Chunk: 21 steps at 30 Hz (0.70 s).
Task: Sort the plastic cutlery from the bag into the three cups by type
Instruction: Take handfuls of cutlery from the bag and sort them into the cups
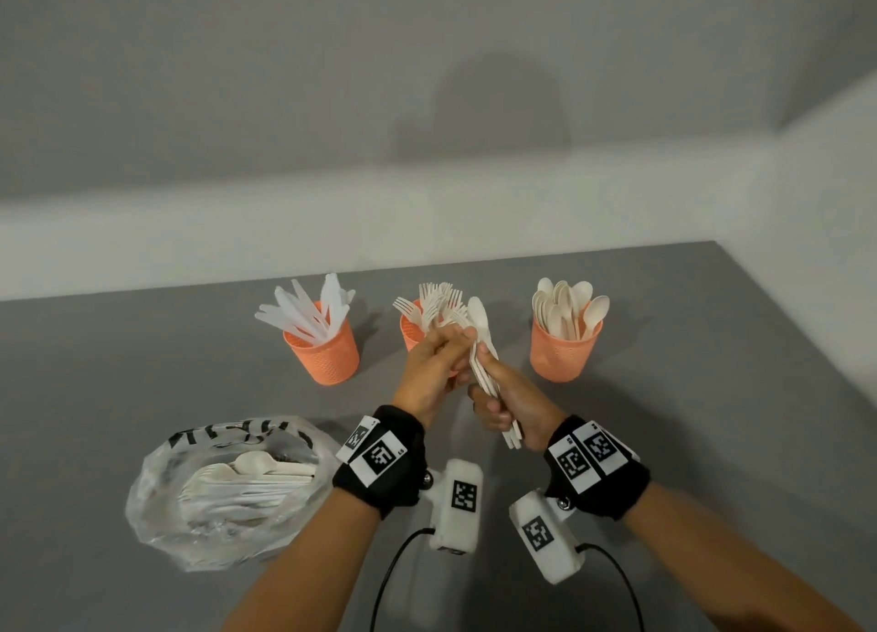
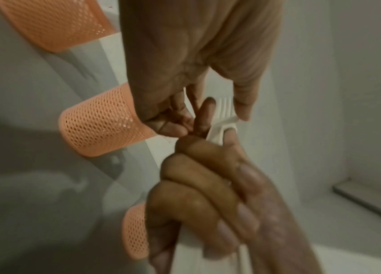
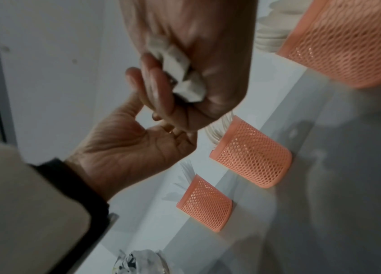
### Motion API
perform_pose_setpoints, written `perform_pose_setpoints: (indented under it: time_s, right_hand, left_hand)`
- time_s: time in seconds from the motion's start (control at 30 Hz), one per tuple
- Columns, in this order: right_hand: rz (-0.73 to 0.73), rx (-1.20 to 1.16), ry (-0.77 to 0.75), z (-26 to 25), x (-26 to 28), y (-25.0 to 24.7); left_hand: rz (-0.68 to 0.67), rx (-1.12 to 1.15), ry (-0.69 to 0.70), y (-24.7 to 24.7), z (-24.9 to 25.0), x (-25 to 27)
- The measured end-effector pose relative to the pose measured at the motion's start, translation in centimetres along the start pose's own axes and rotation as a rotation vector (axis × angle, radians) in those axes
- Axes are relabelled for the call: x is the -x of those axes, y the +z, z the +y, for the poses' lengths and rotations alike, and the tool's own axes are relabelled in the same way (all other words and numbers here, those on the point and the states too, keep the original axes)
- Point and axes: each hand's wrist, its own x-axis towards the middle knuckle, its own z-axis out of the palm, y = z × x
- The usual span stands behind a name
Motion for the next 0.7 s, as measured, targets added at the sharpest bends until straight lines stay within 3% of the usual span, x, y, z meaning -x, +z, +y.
perform_pose_setpoints:
  time_s: [0.1,0.37,0.57,0.7]
  right_hand:
    - [0.051,0.088,-0.043,0.3,1.0,-0.3]
    - [0.236,0.248,-0.231,1.3,3.5,-1.8]
    - [0.344,0.347,-0.281,1.9,3.6,-3.9]
    - [0.357,0.412,-0.334,2.2,4.2,-4.6]
  left_hand:
    - [0.056,-0.022,0.029,0.8,-0.6,0.1]
    - [0.021,-0.072,0.053,2.8,-1.9,1.1]
    - [0.179,0.198,0.102,3.2,-1.4,1.1]
    - [0.227,0.128,0.125,3.3,-0.6,1.2]
